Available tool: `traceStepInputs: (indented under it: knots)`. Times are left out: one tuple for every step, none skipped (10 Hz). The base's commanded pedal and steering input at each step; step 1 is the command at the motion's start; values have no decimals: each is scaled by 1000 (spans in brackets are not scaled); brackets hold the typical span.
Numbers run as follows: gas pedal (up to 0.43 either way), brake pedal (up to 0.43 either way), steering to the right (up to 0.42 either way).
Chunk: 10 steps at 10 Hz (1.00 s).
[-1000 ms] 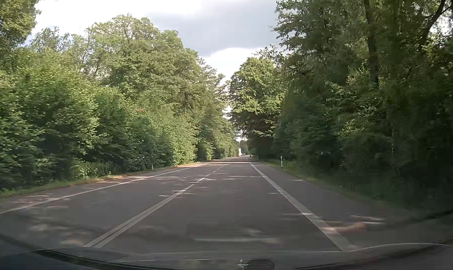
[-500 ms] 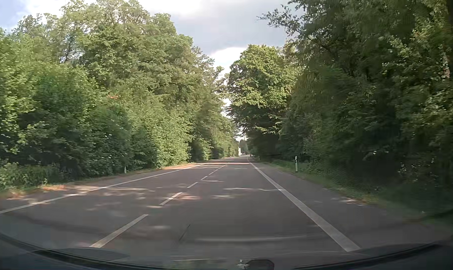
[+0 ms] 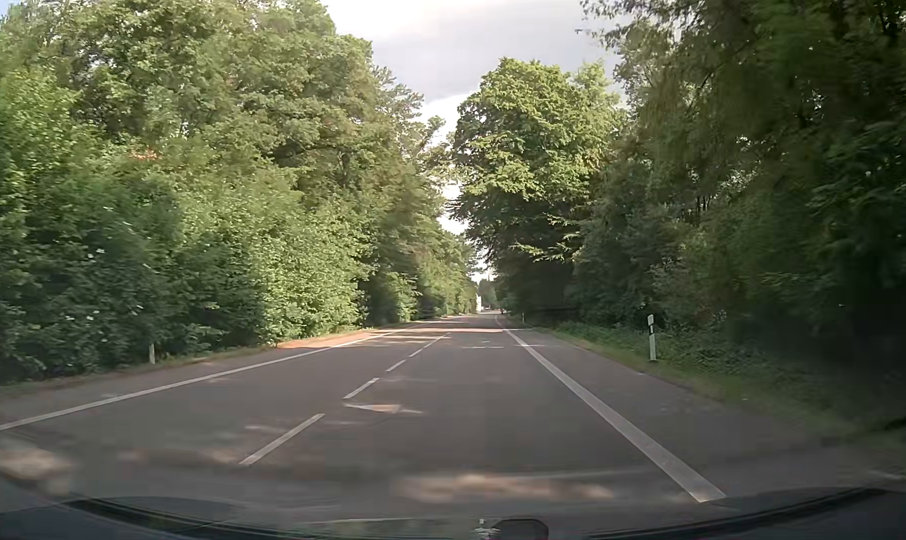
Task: Follow the waypoints while adhering to traffic rules and regulations
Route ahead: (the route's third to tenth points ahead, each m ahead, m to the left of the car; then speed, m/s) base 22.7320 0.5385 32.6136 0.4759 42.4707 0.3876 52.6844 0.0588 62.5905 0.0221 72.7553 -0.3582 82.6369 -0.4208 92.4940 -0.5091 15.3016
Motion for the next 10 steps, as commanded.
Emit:
traceStepInputs:
  knots:
    - [118,0,0]
    - [118,0,0]
    - [118,0,0]
    - [118,0,0]
    - [118,0,0]
    - [118,0,0]
    - [118,0,0]
    - [118,0,0]
    - [118,0,0]
    - [118,0,0]
